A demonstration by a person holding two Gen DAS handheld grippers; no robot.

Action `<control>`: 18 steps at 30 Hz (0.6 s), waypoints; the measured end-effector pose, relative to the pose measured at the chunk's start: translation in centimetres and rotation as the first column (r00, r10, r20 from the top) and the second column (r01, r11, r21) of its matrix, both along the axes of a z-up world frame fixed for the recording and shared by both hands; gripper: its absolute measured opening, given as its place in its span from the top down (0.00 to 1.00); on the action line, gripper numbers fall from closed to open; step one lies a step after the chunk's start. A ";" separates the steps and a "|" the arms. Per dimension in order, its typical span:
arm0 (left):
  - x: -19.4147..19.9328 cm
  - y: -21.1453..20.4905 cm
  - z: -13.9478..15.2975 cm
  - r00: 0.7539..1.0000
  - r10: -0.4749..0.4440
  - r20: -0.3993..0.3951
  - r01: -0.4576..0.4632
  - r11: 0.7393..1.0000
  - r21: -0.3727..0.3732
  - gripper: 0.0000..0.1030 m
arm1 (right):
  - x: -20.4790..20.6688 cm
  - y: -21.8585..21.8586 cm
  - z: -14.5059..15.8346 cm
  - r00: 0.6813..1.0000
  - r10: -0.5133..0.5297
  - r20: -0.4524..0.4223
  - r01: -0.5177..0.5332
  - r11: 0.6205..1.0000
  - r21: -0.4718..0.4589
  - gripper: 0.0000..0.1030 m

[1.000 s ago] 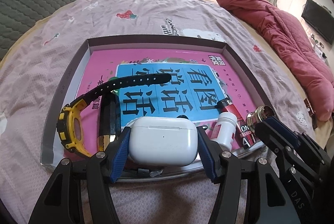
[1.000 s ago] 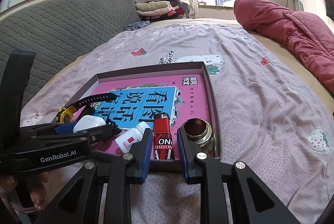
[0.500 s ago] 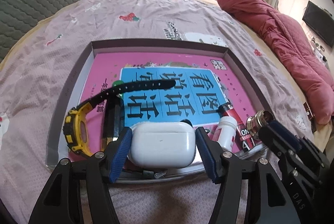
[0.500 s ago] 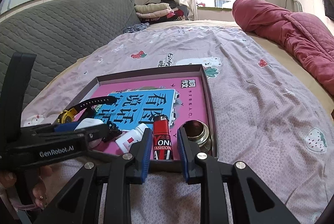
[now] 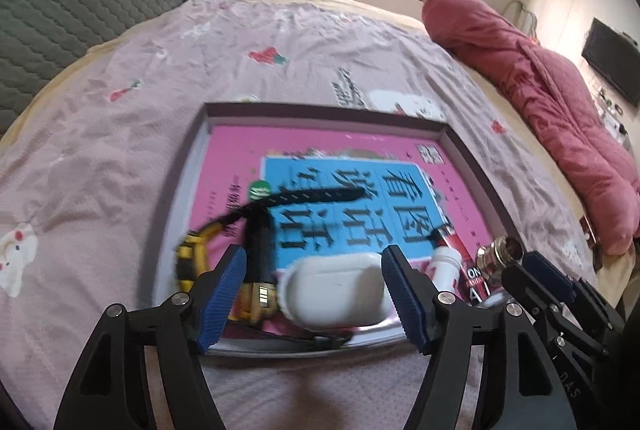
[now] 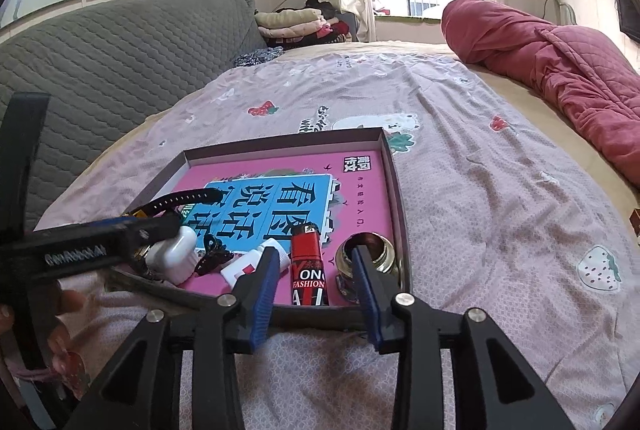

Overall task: Organize rigid objects
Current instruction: 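Withdraw both open grippers up and away from the tray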

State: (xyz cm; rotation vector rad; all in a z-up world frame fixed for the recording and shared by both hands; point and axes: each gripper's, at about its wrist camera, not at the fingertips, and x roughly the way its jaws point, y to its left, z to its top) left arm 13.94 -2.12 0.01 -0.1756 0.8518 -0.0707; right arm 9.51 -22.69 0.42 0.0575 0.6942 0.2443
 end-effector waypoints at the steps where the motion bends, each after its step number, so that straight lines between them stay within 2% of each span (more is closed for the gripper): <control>1: -0.1 0.4 0.2 1.000 0.005 0.005 -0.005 1.000 0.001 0.30 | 0.0 -0.1 0.1 1.000 -0.004 -0.001 0.004 1.000 0.001 0.63; 6: -1.0 2.6 1.3 0.999 0.045 0.025 -0.045 0.999 0.005 0.30 | -0.3 -0.1 0.6 1.000 -0.013 0.001 0.013 1.000 0.004 0.61; 9: -1.8 3.2 1.9 0.997 0.062 0.039 -0.064 0.998 0.029 0.29 | -0.7 0.1 1.2 1.000 -0.016 0.007 0.016 1.000 0.008 0.56; 12: -2.8 3.3 2.6 0.996 0.068 0.053 -0.071 0.996 0.053 0.29 | -1.2 0.3 1.9 1.000 -0.018 0.022 0.017 1.000 0.006 0.52; 15: -3.7 2.8 3.3 0.996 0.058 0.070 -0.064 0.994 0.086 0.29 | -1.7 0.5 2.7 0.999 -0.035 0.041 0.035 0.999 -0.009 0.52; 18: -4.3 2.7 4.0 0.996 0.055 0.074 -0.062 0.994 0.088 0.29 | -2.2 0.7 3.4 0.998 -0.035 0.053 0.036 0.999 -0.015 0.52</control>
